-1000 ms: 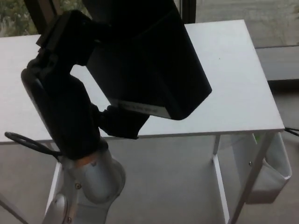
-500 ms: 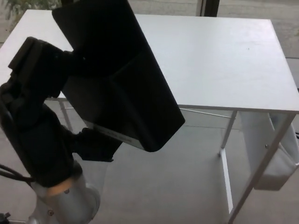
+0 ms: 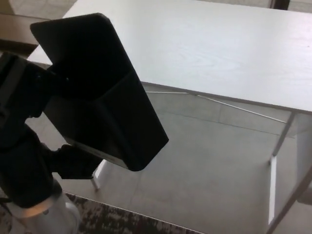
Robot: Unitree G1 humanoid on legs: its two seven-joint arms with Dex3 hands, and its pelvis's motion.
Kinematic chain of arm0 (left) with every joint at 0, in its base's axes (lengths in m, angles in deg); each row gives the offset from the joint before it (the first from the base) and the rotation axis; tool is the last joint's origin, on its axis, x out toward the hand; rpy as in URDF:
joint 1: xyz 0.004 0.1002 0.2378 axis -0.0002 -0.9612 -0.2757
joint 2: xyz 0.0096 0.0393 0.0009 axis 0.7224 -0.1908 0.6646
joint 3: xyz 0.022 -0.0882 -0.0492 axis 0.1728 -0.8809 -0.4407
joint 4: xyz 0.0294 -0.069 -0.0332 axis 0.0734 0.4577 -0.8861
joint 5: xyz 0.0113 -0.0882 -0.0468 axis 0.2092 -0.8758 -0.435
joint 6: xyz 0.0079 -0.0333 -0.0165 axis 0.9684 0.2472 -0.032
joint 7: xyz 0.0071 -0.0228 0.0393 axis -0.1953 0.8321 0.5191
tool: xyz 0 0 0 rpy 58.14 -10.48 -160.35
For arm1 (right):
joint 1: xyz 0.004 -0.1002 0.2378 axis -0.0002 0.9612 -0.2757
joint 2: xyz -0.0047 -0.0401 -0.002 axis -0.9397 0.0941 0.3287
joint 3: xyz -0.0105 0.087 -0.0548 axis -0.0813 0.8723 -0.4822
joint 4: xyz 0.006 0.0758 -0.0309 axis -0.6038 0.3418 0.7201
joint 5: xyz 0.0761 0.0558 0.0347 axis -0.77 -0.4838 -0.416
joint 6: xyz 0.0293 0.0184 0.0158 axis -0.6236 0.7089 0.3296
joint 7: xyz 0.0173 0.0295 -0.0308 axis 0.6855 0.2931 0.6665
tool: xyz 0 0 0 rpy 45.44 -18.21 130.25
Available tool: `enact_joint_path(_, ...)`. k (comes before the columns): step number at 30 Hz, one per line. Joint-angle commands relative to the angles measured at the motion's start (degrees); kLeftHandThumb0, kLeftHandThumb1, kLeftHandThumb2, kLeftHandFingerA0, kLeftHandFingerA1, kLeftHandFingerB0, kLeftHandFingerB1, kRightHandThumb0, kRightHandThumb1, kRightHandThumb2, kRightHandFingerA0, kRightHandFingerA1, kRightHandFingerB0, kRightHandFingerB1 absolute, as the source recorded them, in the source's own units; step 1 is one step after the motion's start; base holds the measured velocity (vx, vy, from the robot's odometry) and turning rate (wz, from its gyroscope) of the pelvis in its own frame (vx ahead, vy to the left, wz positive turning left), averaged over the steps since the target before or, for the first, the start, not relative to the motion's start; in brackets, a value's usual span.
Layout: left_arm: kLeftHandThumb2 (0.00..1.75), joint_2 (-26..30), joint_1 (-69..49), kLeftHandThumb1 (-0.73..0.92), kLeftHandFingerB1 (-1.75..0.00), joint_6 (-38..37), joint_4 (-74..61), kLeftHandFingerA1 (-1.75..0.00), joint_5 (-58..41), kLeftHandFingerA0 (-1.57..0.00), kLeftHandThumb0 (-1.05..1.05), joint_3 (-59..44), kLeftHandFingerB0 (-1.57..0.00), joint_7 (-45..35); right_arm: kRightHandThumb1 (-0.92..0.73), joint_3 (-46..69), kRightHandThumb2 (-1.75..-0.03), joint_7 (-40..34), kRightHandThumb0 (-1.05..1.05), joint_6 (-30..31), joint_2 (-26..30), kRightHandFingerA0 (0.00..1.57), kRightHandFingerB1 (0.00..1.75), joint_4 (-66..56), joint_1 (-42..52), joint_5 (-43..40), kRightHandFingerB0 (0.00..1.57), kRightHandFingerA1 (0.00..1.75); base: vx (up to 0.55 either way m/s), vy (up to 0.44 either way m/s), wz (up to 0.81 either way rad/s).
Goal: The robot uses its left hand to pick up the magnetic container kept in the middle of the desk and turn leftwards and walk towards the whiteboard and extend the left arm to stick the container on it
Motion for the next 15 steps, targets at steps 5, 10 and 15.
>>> enact_joint_path(5,1.40,4.5,-1.4,0.47,-1.66,-6.9,2.5,-1.70,0.9,-0.96,-0.31,-6.2,-0.84,-0.4,-0.83,0.5,-0.65,1.0,-0.53,0.0,0.1,0.99,0.52,-0.6,0.3,-0.9,0.79,0.80,0.02,0.158,0.88)
enact_joint_path(10,1.28,6.5,-1.8,0.55,-1.65,-8.0,4.4,-1.69,1.2,-0.94,-0.33,-8.1,-0.76,-0.5,-0.84,0.6,-0.65,1.1,-0.54,0.4,0.6,1.00,0.51,-0.3,0.0,-0.6,0.79,0.80,-0.01,-0.016,0.80)
enact_joint_path(15,1.20,8.7,-2.0,0.64,-1.63,-8.6,6.2,-1.68,2.4,-0.90,-0.36,-10.5,-0.68,0.4,-0.84,0.5,-0.65,1.0,-0.56,0.4,0.6,0.97,0.51,-0.6,-0.2,-0.5,0.79,0.80,-0.03,-0.186,0.96)
